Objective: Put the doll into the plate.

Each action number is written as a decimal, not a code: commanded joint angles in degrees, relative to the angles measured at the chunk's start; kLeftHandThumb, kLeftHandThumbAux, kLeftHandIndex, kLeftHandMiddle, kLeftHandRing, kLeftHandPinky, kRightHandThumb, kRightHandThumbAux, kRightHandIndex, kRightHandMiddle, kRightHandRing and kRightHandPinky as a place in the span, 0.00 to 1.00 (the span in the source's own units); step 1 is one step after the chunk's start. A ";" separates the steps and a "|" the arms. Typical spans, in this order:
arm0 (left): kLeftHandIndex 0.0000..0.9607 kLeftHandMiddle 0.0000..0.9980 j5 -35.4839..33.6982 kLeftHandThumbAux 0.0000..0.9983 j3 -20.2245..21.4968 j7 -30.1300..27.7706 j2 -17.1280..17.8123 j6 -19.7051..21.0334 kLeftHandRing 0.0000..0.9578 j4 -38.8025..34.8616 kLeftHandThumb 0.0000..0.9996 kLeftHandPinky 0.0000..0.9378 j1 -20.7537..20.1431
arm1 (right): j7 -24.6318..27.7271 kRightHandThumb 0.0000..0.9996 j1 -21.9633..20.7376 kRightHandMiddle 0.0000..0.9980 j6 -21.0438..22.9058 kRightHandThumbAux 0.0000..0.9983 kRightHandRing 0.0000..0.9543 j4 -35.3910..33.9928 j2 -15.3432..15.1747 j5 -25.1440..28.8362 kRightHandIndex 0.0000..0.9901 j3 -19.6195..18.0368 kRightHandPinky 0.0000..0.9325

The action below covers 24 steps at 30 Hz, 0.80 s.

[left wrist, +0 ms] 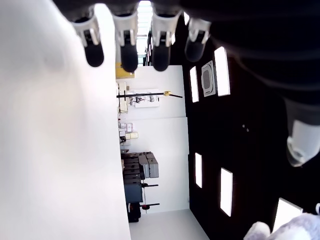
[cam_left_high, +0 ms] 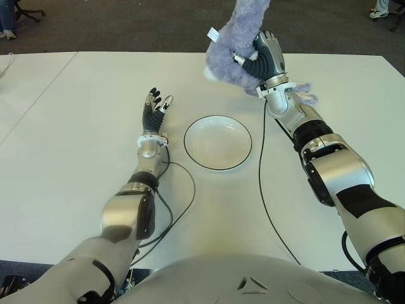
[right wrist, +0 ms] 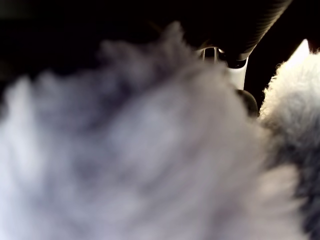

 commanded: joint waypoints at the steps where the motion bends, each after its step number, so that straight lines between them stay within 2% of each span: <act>1: 0.07 0.12 0.38 0.47 -0.30 -0.25 -3.86 9.02 0.11 8.18 0.00 0.11 12.52 | -2.13 0.55 1.23 0.87 -2.84 0.70 0.91 -3.08 0.93 -2.75 0.77 2.38 0.93; 7: 0.07 0.12 0.26 0.48 -0.21 -0.34 -3.94 9.01 0.11 8.18 0.00 0.10 12.49 | -1.29 0.56 2.09 0.86 -4.06 0.69 0.91 -4.64 1.11 -3.38 0.76 3.24 0.91; 16: 0.06 0.11 0.14 0.48 -0.13 -0.56 -4.02 9.50 0.10 8.21 0.00 0.09 12.32 | -2.03 0.56 3.32 0.88 -4.49 0.68 0.92 -9.01 1.09 -5.80 0.77 4.56 0.94; 24: 0.06 0.11 0.12 0.50 -0.11 -0.69 -4.07 9.13 0.10 8.18 0.00 0.09 12.33 | -0.57 0.58 7.02 0.90 -6.04 0.66 0.92 -15.74 0.06 -7.45 0.79 5.96 0.93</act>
